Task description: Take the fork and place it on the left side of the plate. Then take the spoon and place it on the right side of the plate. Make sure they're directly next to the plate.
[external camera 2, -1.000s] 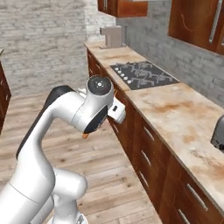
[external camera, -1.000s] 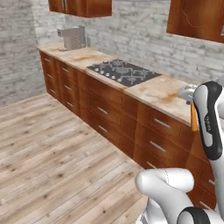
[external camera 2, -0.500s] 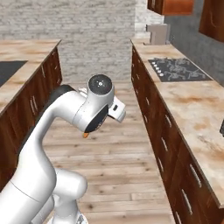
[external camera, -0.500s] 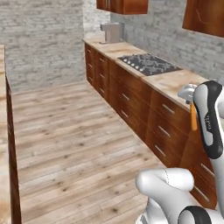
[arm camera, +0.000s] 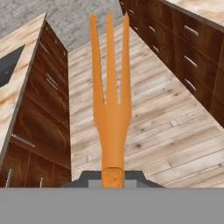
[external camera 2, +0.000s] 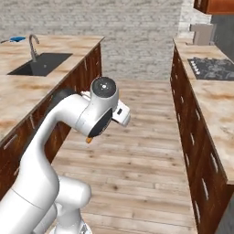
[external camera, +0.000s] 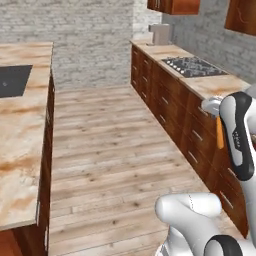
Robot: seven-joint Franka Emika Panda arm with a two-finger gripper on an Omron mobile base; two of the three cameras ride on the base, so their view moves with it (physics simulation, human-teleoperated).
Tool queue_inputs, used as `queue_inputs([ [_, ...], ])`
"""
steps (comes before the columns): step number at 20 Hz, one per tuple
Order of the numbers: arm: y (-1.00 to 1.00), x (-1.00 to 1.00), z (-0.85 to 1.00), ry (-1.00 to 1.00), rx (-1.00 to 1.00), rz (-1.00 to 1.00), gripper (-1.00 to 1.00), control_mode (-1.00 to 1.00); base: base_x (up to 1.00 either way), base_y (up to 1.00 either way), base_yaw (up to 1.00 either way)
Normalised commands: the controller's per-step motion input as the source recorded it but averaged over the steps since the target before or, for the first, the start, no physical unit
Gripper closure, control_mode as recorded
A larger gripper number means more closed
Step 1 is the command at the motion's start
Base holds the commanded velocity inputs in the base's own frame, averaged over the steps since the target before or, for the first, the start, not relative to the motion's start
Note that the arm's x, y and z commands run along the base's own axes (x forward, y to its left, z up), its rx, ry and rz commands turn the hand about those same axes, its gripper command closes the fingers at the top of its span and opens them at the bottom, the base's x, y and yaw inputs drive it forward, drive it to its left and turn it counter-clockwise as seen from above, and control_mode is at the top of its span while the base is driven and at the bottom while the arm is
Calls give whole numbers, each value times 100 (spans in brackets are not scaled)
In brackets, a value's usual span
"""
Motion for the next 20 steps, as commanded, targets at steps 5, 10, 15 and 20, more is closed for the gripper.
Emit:
queue_inputs([
  [5, 0, 0, 0, 0, 0, 0, 100, 100, -83, 43, 30],
  [10, 0, 0, 0, 0, 0, 0, 100, 100, -52, 99, 22],
  [15, 0, 0, 0, 0, 0, 0, 100, 100, -29, 100, 11],
  [20, 0, 0, 0, 0, 0, 0, 100, 100, -11, 100, 3],
])
